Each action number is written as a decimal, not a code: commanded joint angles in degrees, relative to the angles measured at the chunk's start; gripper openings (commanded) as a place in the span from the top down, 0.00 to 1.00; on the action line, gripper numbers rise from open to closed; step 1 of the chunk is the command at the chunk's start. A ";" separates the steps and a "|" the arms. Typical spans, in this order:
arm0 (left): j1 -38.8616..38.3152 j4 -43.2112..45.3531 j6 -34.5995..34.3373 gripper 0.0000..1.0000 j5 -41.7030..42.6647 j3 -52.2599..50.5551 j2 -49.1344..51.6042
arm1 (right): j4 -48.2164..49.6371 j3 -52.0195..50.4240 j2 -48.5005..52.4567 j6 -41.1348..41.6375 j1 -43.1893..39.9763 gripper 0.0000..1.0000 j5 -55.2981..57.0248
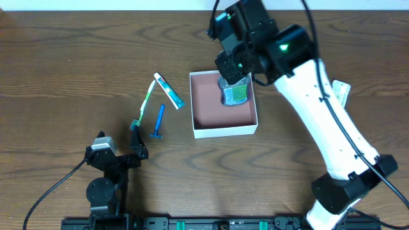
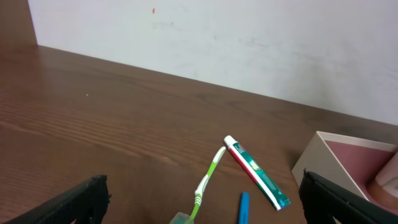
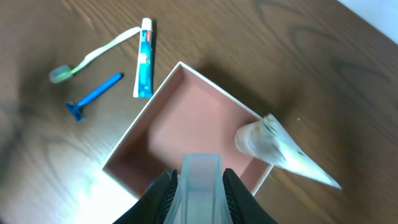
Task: Pack container
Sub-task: 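Carry the soap bottle left over the box, then lower the soap bottle into the box beside the tube and release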
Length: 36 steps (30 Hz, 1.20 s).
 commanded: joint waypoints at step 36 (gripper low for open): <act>-0.09 -2.25 0.15 0.02 0.42 -0.79 -0.28 | 29.46 -24.15 0.26 -6.99 0.44 0.98 7.50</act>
